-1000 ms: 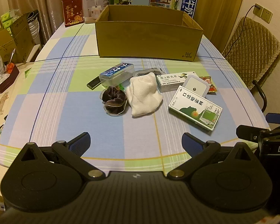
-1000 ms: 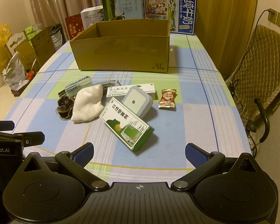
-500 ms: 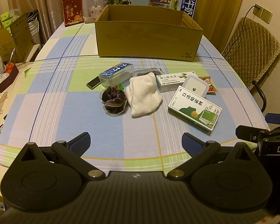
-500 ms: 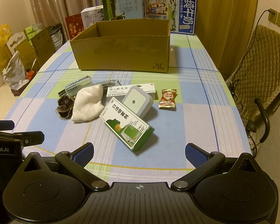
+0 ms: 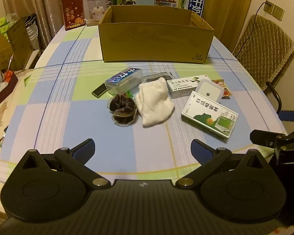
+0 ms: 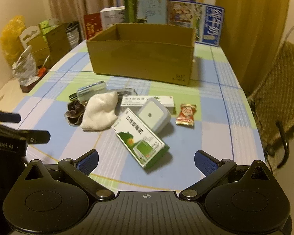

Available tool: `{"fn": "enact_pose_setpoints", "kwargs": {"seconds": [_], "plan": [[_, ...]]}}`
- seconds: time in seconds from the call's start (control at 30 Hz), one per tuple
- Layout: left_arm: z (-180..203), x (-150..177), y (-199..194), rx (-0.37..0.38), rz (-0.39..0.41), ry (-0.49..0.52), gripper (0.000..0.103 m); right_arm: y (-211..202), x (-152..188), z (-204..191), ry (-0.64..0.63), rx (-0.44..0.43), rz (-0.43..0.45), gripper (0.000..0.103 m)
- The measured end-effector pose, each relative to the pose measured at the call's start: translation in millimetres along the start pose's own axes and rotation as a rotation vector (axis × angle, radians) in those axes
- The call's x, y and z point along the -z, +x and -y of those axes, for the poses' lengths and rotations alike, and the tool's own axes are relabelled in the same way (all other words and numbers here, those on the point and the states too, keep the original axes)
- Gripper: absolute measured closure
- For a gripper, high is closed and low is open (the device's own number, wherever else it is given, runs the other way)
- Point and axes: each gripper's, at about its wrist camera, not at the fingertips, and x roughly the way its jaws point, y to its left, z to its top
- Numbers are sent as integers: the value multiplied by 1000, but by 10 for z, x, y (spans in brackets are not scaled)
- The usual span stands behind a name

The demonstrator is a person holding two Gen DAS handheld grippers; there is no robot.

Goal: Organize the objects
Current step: 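Move both tools toward the items in front of the box, then grasp the brown scrunchie with left tool while right tool grasps the green-white spray box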

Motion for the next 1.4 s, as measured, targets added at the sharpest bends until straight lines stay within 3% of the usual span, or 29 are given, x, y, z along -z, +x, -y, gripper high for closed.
{"fn": "enact_pose_setpoints", "kwargs": {"seconds": [0.3, 0.6, 0.67, 0.87, 1.0, 1.17, 1.4], "plan": [[-206, -162, 175, -33, -10, 107, 1, 232, -105, -143, -225, -29, -1, 2], [-301, -262, 438, 27, -34, 294, 1, 664, -78, -237, -423, -29, -47, 3], [-313, -291, 515, 35, -36, 322, 1, 770, -66, -274, -472, -27, -65, 12], [-395, -361, 775, 62, -46, 400, 1, 1118, -40, -363, -570, -17, -124, 22], [-443, -403, 949, 89, -62, 455, 8, 1272, -28, -394, -604, -15, -153, 29], [-457, -431, 1135, 140, -64, 546, 13, 1419, -45, -406, -611, 0, -171, 47], [-435, -473, 1395, 184, -77, 636, 25, 1508, -104, -424, -561, -14, -172, 49]]}}
